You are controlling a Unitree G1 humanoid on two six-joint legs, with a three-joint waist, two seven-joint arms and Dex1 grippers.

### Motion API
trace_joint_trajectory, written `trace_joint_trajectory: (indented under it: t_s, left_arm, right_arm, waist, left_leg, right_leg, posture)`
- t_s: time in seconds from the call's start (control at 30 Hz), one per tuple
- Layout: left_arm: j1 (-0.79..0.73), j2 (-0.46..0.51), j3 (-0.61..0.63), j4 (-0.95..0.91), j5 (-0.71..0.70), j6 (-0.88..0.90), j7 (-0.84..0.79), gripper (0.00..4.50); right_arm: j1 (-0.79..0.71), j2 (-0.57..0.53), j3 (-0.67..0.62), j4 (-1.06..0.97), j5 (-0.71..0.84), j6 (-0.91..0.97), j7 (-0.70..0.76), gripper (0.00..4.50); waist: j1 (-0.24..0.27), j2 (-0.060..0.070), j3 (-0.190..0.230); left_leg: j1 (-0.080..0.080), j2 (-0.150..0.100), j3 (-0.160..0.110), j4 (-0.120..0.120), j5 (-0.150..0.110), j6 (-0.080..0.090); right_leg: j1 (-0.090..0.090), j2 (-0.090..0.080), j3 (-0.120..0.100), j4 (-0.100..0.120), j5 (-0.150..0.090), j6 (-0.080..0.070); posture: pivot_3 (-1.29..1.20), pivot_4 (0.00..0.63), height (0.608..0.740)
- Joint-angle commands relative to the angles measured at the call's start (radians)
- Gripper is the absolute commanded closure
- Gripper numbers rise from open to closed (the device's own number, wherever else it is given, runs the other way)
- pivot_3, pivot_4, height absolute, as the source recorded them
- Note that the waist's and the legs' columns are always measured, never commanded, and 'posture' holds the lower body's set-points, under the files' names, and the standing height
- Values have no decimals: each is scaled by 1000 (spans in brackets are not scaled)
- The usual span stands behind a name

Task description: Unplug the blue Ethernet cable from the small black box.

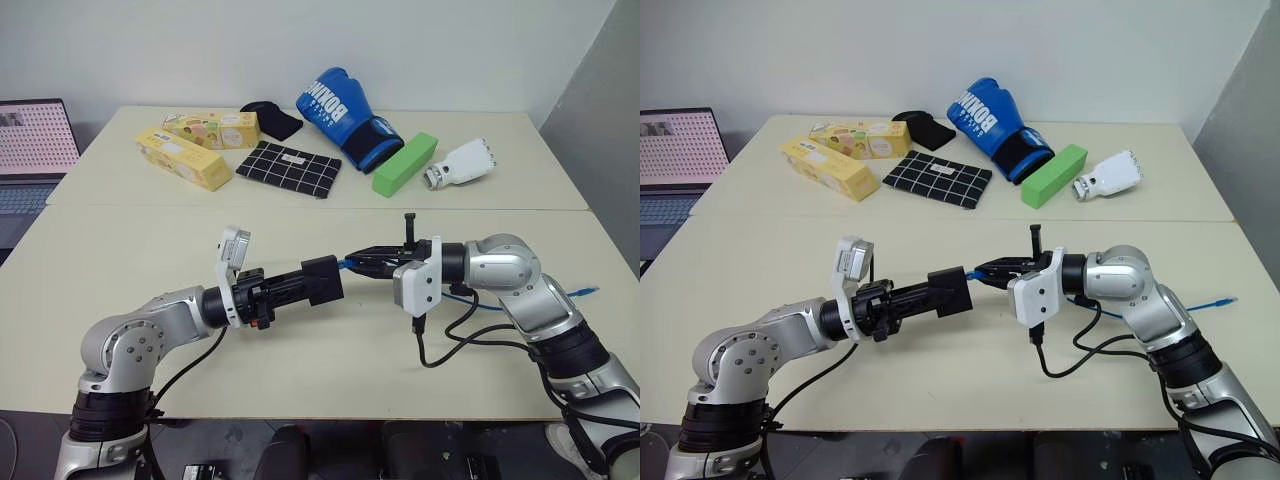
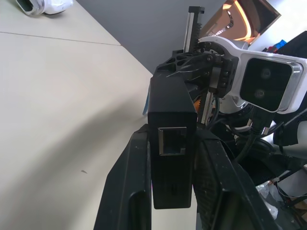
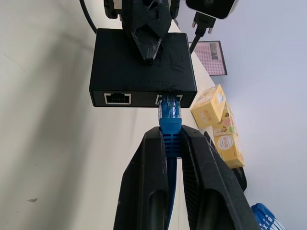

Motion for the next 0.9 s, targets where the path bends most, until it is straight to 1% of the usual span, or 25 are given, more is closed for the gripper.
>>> trace_joint_trajectory:
  t_s: [0.03, 0.07, 0.17, 0.27, 0.33, 0.4, 0.47, 0.57, 0.67, 0.8, 0.9]
  left_arm:
    - [-9, 17, -2, 1, 13, -15, -22, 3722]
    - [-9, 19, -2, 4, 17, -16, -28, 3722]
    - [-18, 34, -15, 19, 42, -29, -57, 3722]
    - [-28, 58, -45, 35, 99, -73, -115, 3722]
    - [-32, 71, -69, 46, 144, -129, -167, 3722]
    - [-41, 84, -92, 64, 192, -187, -222, 3722]
    - [-56, 96, -113, 86, 241, -261, -291, 3722]
    - [-78, 103, -128, 120, 290, -349, -375, 3722]
    - [-91, 110, -143, 143, 322, -402, -439, 3722]
    - [-94, 105, -143, 153, 342, -444, -481, 3722]
    - [-92, 102, -144, 156, 357, -464, -491, 3722]
  right_arm:
    - [-3, -3, -15, -55, 25, -18, 6, 3665]
    - [-2, -8, -14, -57, 28, -16, 14, 3497]
    - [4, -33, -20, -79, 61, 10, 50, 2794]
    - [19, -71, -40, -129, 149, 117, 108, 2055]
    - [35, -85, -67, -184, 249, 282, 121, 1647]
    - [51, -102, -96, -261, 402, 530, 123, 1238]
    - [58, -105, -134, -322, 602, 810, 89, 1173]
    - [51, -64, -178, -352, 767, 1033, 19, 1173]
    - [43, -13, -200, -343, 840, 1152, -44, 1173]
    - [31, 46, -196, -328, 882, 1239, -95, 1173]
    - [27, 74, -187, -323, 881, 1271, -114, 1173]
  waist:
    - [0, 0, 0]
    - [0, 0, 0]
    - [0, 0, 0]
    - [0, 0, 0]
    - [1, 0, 0]
    - [1, 0, 0]
    - [1, 0, 0]
    - [0, 0, 0]
    - [-2, 0, 0]
    - [-2, 0, 0]
    - [-2, 0, 0]
  left_leg:
    - [0, 0, 0, 0, 0, 0]
    - [0, 0, 0, 0, 0, 0]
    - [0, 0, 0, 0, 0, 0]
    - [0, 0, 0, 0, 0, 1]
    - [0, 0, 0, 0, 0, 1]
    - [0, 0, -1, 0, -1, 1]
    - [0, 0, -1, 0, -1, 1]
    - [0, 1, -2, 0, -1, 1]
    - [0, 0, -1, -1, -1, 2]
    - [-1, -1, -1, -1, -1, 2]
    - [-1, -1, -1, -1, -1, 2]
  right_leg:
    - [0, 0, 0, 0, 0, 0]
    - [0, 0, 0, 0, 0, 0]
    - [0, 0, 0, 0, 0, 0]
    - [0, 0, 0, 0, 0, 0]
    - [0, 0, 0, 0, 0, 0]
    - [0, 0, 0, 0, 0, 0]
    - [0, 0, 0, 0, 0, 0]
    - [0, -1, 0, -1, 0, 0]
    - [0, 0, 0, 0, 0, -1]
    - [-1, 0, -1, -1, 0, 0]
    - [-1, 1, -1, -1, 0, 0]
  posture:
    - [0, 150, 740]
    - [0, 150, 740]
    - [0, 150, 740]
    - [0, 150, 740]
    - [0, 150, 740]
    - [0, 150, 740]
    - [0, 150, 740]
    - [0, 150, 740]
    - [0, 150, 740]
    - [0, 150, 740]
    - [0, 150, 740]
